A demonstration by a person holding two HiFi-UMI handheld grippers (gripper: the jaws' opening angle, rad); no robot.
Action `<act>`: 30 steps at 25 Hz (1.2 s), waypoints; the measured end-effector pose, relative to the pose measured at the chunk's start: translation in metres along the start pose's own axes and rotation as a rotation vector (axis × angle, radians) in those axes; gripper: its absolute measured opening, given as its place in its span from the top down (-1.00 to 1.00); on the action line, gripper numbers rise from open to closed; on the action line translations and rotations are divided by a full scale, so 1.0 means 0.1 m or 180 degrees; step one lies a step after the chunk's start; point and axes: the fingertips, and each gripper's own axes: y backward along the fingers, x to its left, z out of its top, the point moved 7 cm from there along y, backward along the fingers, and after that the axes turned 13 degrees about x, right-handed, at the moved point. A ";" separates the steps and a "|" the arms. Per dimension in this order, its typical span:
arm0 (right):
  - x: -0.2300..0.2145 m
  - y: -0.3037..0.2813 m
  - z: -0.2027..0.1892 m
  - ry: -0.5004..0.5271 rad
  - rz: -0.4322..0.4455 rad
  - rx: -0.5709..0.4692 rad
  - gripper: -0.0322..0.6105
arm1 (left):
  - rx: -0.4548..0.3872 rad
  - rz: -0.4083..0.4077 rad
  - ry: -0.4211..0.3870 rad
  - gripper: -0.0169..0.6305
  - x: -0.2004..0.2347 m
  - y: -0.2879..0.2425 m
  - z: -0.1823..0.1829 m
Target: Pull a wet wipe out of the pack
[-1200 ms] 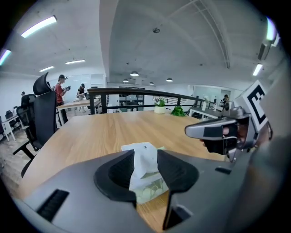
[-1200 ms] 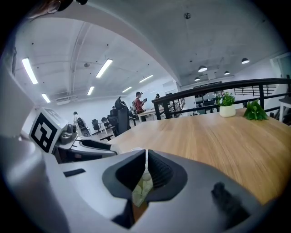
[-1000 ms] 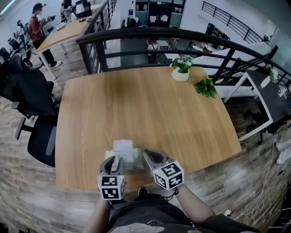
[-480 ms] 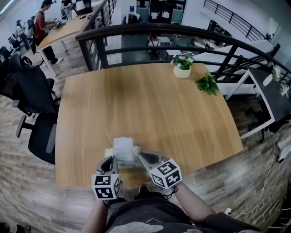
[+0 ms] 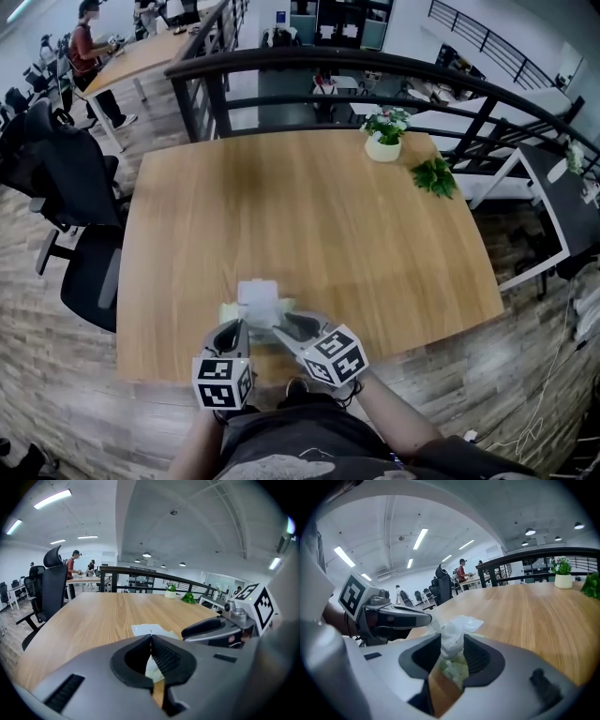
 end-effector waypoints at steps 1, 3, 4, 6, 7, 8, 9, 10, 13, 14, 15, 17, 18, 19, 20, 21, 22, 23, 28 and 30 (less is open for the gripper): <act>0.01 -0.02 -0.01 0.0038 -0.0020 0.0019 0.47 | 0.0003 -0.0004 0.0002 0.90 0.00 0.00 -0.01; 0.04 -0.08 -0.03 0.0112 -0.0063 0.0072 0.47 | 0.0010 -0.0007 0.0002 0.90 0.01 0.00 -0.03; 0.05 -0.11 -0.03 0.0144 -0.0077 0.0096 0.47 | 0.0012 -0.0006 -0.0002 0.90 0.02 0.00 -0.03; 0.06 -0.16 -0.03 0.0204 -0.0106 0.0126 0.47 | 0.0018 -0.0003 -0.0017 0.90 0.03 0.00 -0.03; 0.07 -0.17 -0.02 0.0236 -0.0129 0.0136 0.47 | 0.0022 -0.0002 -0.0023 0.90 0.03 0.00 -0.03; 0.07 -0.18 -0.01 0.0270 -0.0159 0.0144 0.47 | 0.0027 -0.0002 -0.0027 0.90 0.03 0.00 -0.02; 0.08 -0.19 -0.01 0.0309 -0.0194 0.0153 0.47 | 0.0032 -0.0005 -0.0027 0.90 0.03 0.00 -0.02; 0.08 -0.19 0.00 0.0350 -0.0229 0.0164 0.47 | 0.0037 -0.0008 -0.0026 0.90 0.03 0.00 -0.02; 0.08 -0.21 0.00 0.0468 -0.0303 0.0215 0.48 | 0.0048 -0.0019 -0.0033 0.90 0.03 0.00 -0.02; 0.08 -0.21 0.00 0.0505 -0.0312 0.0231 0.48 | 0.0050 -0.0024 -0.0038 0.90 0.03 -0.01 -0.02; 0.08 -0.21 0.00 0.0541 -0.0311 0.0242 0.48 | 0.0052 -0.0028 -0.0044 0.90 0.03 -0.01 -0.02; 0.10 -0.21 0.01 0.0605 -0.0283 0.0247 0.53 | 0.0058 -0.0035 -0.0052 0.90 0.04 -0.01 -0.01; 0.12 -0.21 0.01 0.0629 -0.0267 0.0246 0.57 | 0.0061 -0.0038 -0.0055 0.90 0.04 -0.01 -0.01; 0.13 -0.22 0.01 0.0646 -0.0260 0.0244 0.61 | 0.0064 -0.0041 -0.0056 0.90 0.04 -0.01 -0.01; 0.13 -0.23 0.00 0.0653 -0.0264 0.0240 0.66 | 0.0066 -0.0044 -0.0055 0.90 0.04 -0.01 -0.02; 0.13 -0.23 0.00 0.0650 -0.0274 0.0242 0.70 | 0.0067 -0.0048 -0.0053 0.90 0.04 -0.01 -0.02; 0.13 -0.23 0.00 0.0640 -0.0281 0.0251 0.74 | 0.0068 -0.0051 -0.0052 0.90 0.04 -0.01 -0.02; 0.12 -0.23 0.00 0.0626 -0.0279 0.0265 0.76 | 0.0068 -0.0051 -0.0053 0.90 0.04 -0.01 -0.02; 0.11 -0.20 0.02 0.0574 -0.0219 0.0274 0.80 | 0.0081 -0.0017 -0.0048 0.90 0.06 0.00 -0.01; 0.10 -0.19 0.03 0.0562 -0.0221 0.0262 0.80 | 0.0090 0.0005 -0.0041 0.90 0.08 0.00 -0.02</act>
